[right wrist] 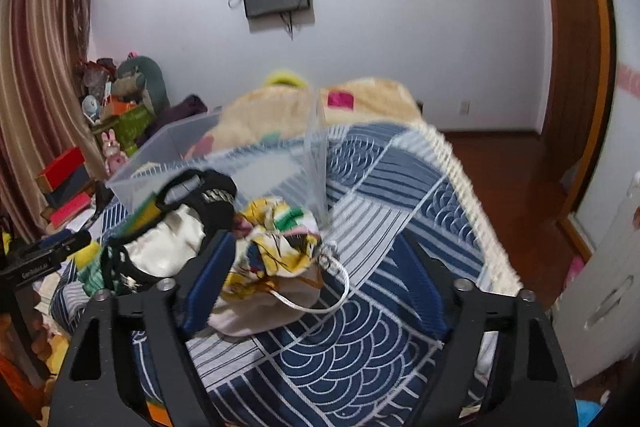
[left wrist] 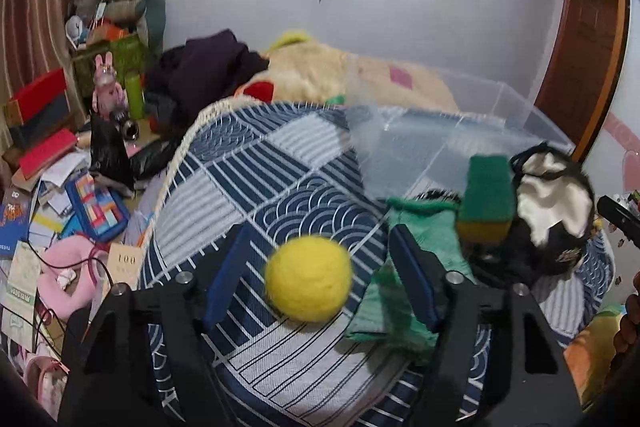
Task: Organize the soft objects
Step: 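Grasp the yellow felt ball with the left tool while the right tool grasps the floral scrunchie, then carry the ball into the clear box and open the left tool while the right tool drops the scrunchie in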
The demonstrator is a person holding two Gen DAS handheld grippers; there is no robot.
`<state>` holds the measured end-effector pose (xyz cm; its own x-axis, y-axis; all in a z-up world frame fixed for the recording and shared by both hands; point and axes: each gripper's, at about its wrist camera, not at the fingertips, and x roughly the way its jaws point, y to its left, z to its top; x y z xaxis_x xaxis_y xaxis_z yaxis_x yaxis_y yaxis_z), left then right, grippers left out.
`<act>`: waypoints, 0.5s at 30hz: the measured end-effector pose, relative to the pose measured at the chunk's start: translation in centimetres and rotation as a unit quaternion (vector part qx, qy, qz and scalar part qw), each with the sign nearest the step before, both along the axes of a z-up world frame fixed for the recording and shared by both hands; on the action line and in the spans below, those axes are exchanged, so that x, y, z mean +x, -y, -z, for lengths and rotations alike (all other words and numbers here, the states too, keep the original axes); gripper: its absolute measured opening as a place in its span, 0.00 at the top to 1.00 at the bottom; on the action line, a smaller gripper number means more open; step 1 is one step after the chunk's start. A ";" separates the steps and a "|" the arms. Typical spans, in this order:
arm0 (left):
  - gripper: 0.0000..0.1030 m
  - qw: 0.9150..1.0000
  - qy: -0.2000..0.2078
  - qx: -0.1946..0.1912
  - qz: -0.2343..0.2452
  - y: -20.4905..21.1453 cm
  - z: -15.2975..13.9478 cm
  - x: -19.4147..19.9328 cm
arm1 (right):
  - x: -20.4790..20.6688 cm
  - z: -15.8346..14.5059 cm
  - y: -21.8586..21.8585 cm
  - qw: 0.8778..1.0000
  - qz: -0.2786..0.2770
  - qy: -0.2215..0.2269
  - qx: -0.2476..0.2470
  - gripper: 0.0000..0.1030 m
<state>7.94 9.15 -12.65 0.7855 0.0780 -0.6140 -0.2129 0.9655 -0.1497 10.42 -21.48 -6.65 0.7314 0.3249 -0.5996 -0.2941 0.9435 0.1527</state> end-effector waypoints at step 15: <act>0.58 1.000 0.007 -0.002 0.002 0.1 -0.4 0.0 | -0.3 -1.2 0.0 0.998 -0.032 0.006 0.051 0.87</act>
<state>7.93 9.09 -12.28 0.7947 0.0728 -0.6026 -0.2069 0.9658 -0.1562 10.09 -21.52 -5.49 0.7135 0.4306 -0.5527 -0.3560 0.9022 0.2433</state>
